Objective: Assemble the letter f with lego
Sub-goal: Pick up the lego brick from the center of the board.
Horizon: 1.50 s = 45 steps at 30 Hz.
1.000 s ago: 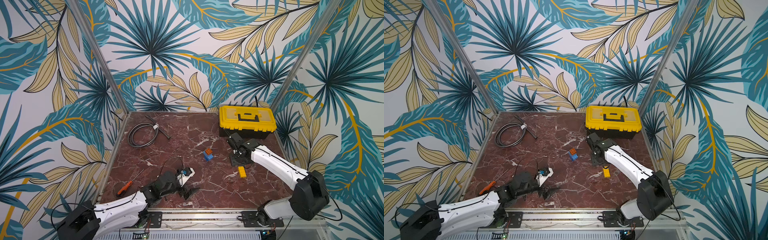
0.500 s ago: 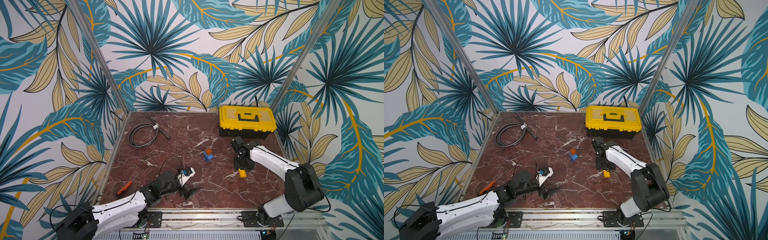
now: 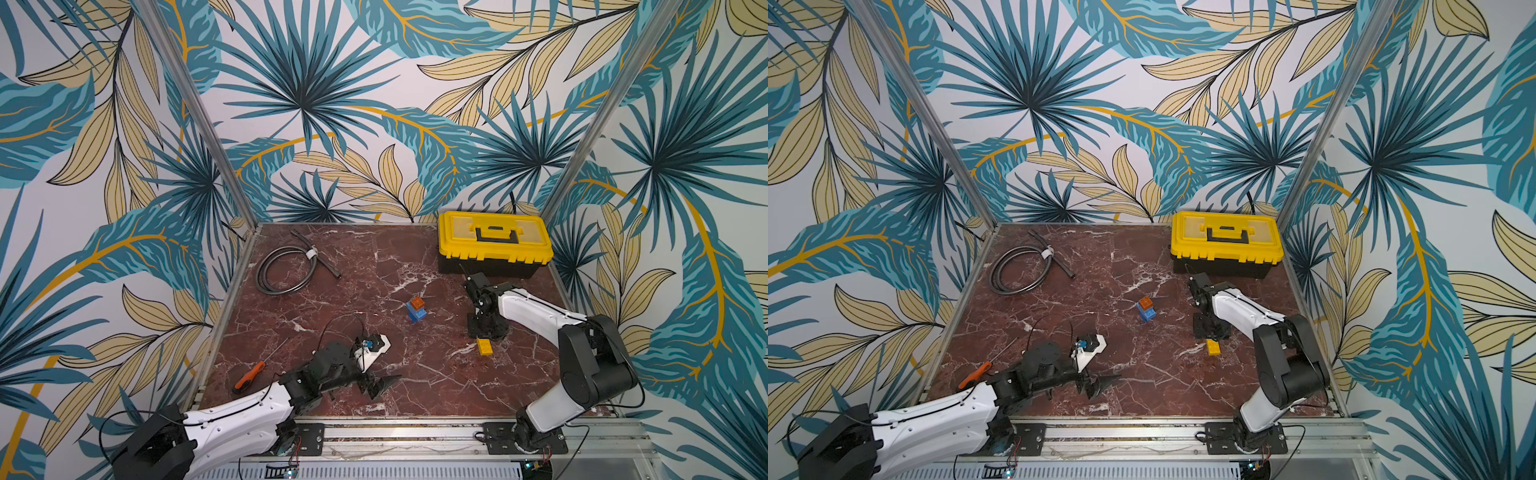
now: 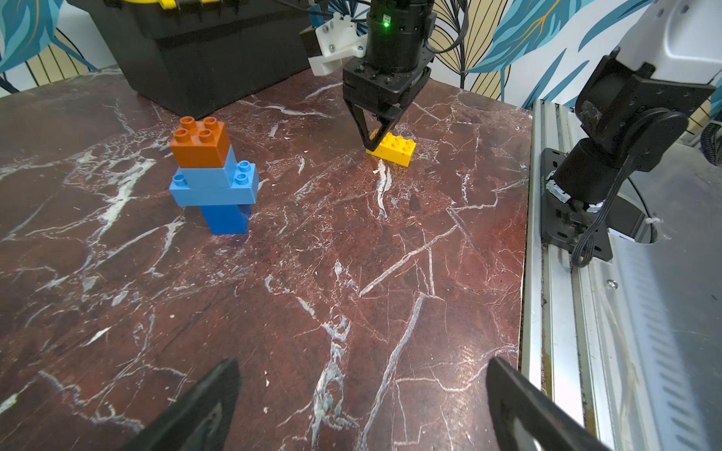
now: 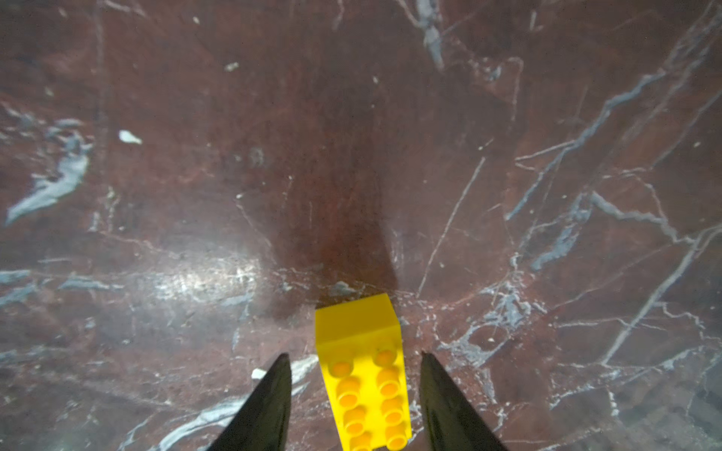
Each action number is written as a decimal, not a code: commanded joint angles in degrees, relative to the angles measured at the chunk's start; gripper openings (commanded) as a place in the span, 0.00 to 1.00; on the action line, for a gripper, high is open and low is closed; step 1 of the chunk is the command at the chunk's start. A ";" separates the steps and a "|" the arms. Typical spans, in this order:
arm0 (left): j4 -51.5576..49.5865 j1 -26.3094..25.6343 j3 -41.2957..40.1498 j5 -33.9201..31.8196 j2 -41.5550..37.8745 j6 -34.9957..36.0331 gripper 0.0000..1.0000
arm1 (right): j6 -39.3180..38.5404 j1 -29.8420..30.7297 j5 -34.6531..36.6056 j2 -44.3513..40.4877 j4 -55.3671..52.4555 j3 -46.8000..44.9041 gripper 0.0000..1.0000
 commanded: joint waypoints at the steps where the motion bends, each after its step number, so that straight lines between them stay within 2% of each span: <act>1: 0.67 -0.21 -0.03 -0.54 -0.66 -0.05 1.00 | -0.88 -0.51 -0.93 1.12 0.77 -1.23 0.52; 21: 0.67 -0.19 -0.09 -0.73 -0.74 -0.18 0.99 | -1.58 -2.27 -2.66 1.38 1.32 -2.02 0.42; 33: 0.67 -0.19 -0.08 -0.64 -0.73 -0.31 1.00 | -1.71 -2.36 -3.81 1.34 1.54 -1.33 0.30; 38: 0.63 -0.19 0.05 -0.63 -0.72 -0.33 0.99 | -2.90 -2.36 -6.36 0.24 0.04 1.81 0.27; 45: 0.67 -0.24 0.14 -1.16 -0.26 -0.75 0.99 | -6.64 -0.85 -9.43 0.24 -5.76 10.85 0.26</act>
